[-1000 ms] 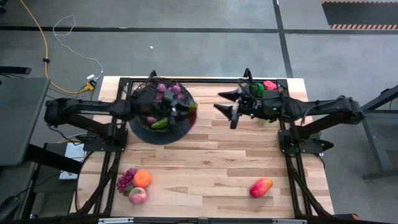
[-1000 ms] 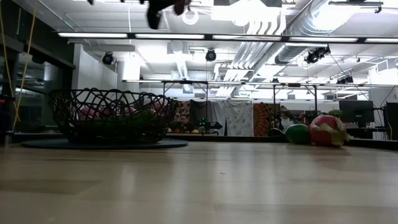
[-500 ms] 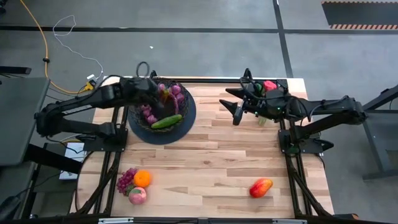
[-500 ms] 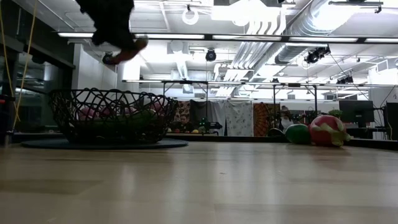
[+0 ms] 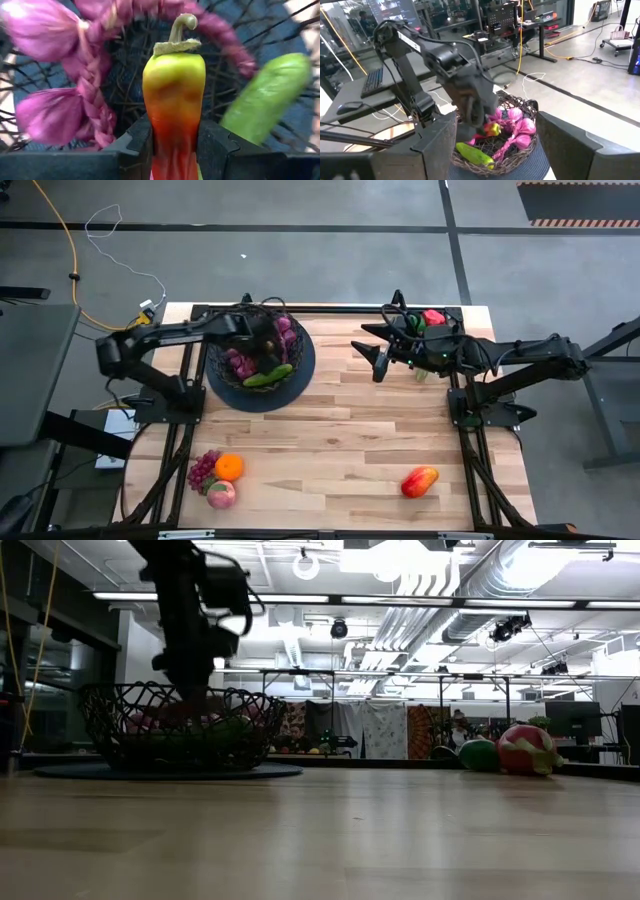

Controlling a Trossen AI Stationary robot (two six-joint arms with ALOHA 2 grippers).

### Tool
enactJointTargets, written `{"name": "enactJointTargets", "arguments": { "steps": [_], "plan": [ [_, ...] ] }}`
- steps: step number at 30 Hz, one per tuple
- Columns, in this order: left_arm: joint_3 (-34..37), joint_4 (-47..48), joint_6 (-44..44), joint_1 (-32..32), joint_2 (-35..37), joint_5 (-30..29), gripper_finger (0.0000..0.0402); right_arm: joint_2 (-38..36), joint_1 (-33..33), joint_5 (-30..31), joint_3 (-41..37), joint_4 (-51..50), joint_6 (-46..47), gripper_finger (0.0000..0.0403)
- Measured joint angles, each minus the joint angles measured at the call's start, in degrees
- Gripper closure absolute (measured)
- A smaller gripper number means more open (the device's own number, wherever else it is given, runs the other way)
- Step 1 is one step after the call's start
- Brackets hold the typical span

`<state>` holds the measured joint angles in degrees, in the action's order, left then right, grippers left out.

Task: Build produce basket
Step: Put the red chili pepper into the black wire basket

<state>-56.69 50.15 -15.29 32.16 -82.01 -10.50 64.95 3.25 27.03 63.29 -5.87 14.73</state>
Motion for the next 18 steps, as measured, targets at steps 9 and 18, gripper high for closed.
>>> {"name": "enactJointTargets", "arguments": {
  "steps": [9, 18],
  "plan": [
    [0.0, -4.9, -0.6, 1.3, -9.8, 0.7, 0.0298, 0.0, 0.0, 0.0, 0.0, -0.3, 0.6, 0.0141],
    [0.0, -6.9, -0.4, 1.4, -10.9, 2.0, 0.0244, 0.0, 0.0, 0.0, 0.0, -0.3, 0.9, 0.0141]
  ]
}}
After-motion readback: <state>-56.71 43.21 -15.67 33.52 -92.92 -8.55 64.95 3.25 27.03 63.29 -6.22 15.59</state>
